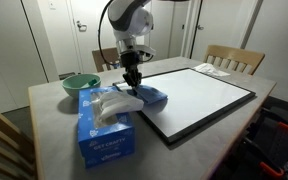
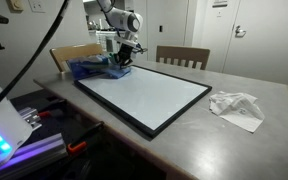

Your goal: Use the cloth to wipe the whiteboard

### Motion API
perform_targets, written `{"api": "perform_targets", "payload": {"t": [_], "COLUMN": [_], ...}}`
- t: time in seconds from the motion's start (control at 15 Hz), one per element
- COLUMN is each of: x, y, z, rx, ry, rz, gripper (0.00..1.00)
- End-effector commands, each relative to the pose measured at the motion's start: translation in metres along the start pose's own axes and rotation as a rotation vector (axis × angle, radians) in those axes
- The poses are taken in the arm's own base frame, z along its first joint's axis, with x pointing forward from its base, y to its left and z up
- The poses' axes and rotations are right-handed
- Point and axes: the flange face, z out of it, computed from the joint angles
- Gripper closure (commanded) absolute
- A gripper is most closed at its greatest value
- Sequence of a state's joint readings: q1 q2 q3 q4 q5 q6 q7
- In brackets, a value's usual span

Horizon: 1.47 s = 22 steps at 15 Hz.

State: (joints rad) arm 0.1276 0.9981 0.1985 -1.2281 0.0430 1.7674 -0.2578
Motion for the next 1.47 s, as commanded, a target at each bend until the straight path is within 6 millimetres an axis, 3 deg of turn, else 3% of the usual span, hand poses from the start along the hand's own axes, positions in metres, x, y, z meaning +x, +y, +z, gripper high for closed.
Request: {"api": "perform_targets", "payload": {"t": [0.0, 0.4, 1.13, 1.4], "x": [0.02, 0.027, -0.002, 0.002], "y": [-0.012, -0.018, -0.042, -0.04], "z": [0.011, 0.01, 0.021, 0.019], "rx": [0.05, 0.127, 0.185, 0.114], "ry": [0.023, 0.032, -0.195, -0.132], "rz": [-0.021, 0.003, 0.115, 0.063], "gripper": [0.98, 0.98, 0.98, 0.98]}}
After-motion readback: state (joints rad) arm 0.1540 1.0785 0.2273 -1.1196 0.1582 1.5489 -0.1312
